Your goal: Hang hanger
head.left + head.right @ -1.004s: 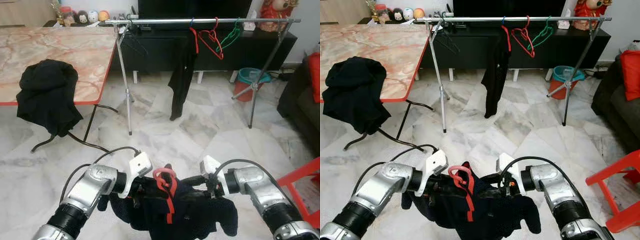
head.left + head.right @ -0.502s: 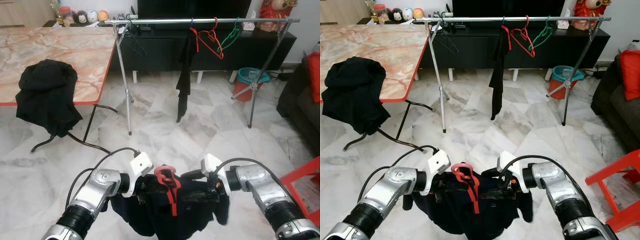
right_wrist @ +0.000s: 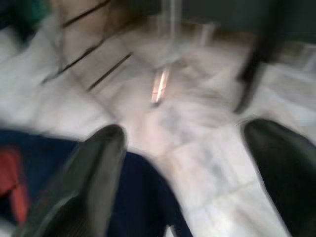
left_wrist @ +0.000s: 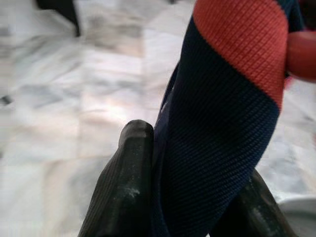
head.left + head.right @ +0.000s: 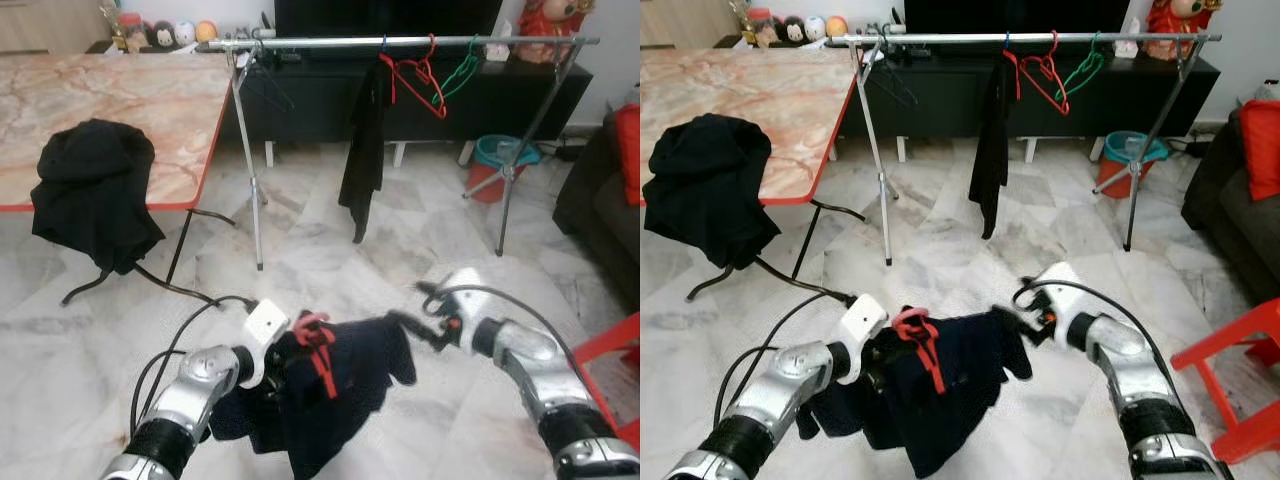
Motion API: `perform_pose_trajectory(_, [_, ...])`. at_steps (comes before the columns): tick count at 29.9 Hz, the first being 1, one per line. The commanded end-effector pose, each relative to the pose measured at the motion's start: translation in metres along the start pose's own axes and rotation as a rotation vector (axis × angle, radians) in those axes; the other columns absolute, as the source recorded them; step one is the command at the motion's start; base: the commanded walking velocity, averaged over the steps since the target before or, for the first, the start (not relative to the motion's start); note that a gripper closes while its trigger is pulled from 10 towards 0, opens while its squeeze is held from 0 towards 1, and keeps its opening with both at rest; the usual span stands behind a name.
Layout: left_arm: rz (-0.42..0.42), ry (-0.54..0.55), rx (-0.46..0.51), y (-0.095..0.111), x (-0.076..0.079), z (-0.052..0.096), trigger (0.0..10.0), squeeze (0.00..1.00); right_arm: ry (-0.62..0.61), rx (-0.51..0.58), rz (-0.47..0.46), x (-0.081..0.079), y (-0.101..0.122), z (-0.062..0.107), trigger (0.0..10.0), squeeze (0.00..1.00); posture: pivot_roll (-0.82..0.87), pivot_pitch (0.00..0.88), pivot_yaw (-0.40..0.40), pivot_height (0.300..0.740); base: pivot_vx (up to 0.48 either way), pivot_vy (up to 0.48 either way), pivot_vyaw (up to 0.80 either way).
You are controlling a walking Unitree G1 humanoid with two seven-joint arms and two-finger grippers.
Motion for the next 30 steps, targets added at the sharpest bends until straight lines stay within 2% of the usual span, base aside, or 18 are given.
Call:
perform_pose_trajectory(1, [0.010, 0.115, 0.055, 0.010, -0.011, -0.001, 10.0, 0.00, -0.178, 0.052, -0.146, 0.011, -0.009, 0.003, 10.0, 0.00, 0.00, 0.050, -0.036, 0.740, 0.000, 0.000, 0.00])
perform_pose_trajectory(3, [0.042, 0.191, 0.071, 0.011, -0.017, -0.001, 10.0, 0.00, -0.257, 0.062, -0.191, 0.009, -0.024, 0.007, 10.0, 0.00, 0.00, 0.052, -0.033, 0.740, 0.000, 0.000, 0.00])
perform_pose_trajectory(7, [0.074, 0.256, 0.125, 0.017, -0.020, 0.000, 10.0, 0.00, -0.365, 0.065, -0.224, 0.003, -0.049, 0.015, 10.0, 0.00, 0.01, 0.051, -0.033, 0.740, 0.000, 0.000, 0.00])
perform_pose_trajectory(8, [0.074, 0.256, 0.125, 0.017, -0.020, 0.000, 10.0, 0.00, -0.365, 0.065, -0.224, 0.003, -0.049, 0.015, 10.0, 0.00, 0.01, 0.051, -0.033, 0.740, 0.000, 0.000, 0.00])
perform_pose_trajectory(10, [0.119, 0.291, 0.148, 0.018, -0.021, 0.000, 10.0, 0.00, -0.433, 0.067, -0.282, 0.000, -0.065, 0.021, 10.0, 0.00, 0.01, 0.051, -0.033, 0.740, 0.000, 0.000, 0.00])
perform_pose_trajectory(12, [0.120, 0.313, 0.177, 0.021, -0.020, 0.001, 10.0, 0.00, -0.471, 0.081, -0.334, -0.002, -0.072, 0.024, 10.0, 0.00, 0.01, 0.047, -0.033, 0.740, 0.000, 0.000, 0.00])
perform_pose_trajectory(16, [0.131, 0.343, 0.211, 0.025, -0.019, 0.002, 10.0, 0.00, -0.510, 0.097, -0.390, -0.009, -0.080, 0.023, 10.0, 0.00, 0.01, 0.042, -0.028, 0.740, 0.000, 0.000, 0.00])
perform_pose_trajectory(21, [0.108, 0.355, 0.230, 0.031, -0.016, -0.002, 10.0, 0.00, -0.545, 0.062, -0.401, -0.014, -0.084, 0.018, 10.0, 0.00, 0.00, 0.034, -0.029, 0.740, 0.112, 0.000, 0.00])
perform_pose_trajectory(30, [0.123, 0.361, 0.238, 0.033, -0.017, -0.006, 10.0, 0.00, -0.571, 0.057, -0.411, -0.018, -0.089, 0.018, 10.0, 0.00, -0.01, 0.010, -0.018, 0.740, 0.094, 0.000, 0.00])
Point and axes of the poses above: a point about 5 cm out from each wrist's last joint towards the gripper, its own z axis pointing back from the gripper into the wrist, its own y axis along the axis of the wrist's last joint, x = y × z, the point moved 2 cm from there along -z, pointing out of the wrist towards the gripper, and after that the axes turned 10 degrees about -z, right-handed, at the moved point
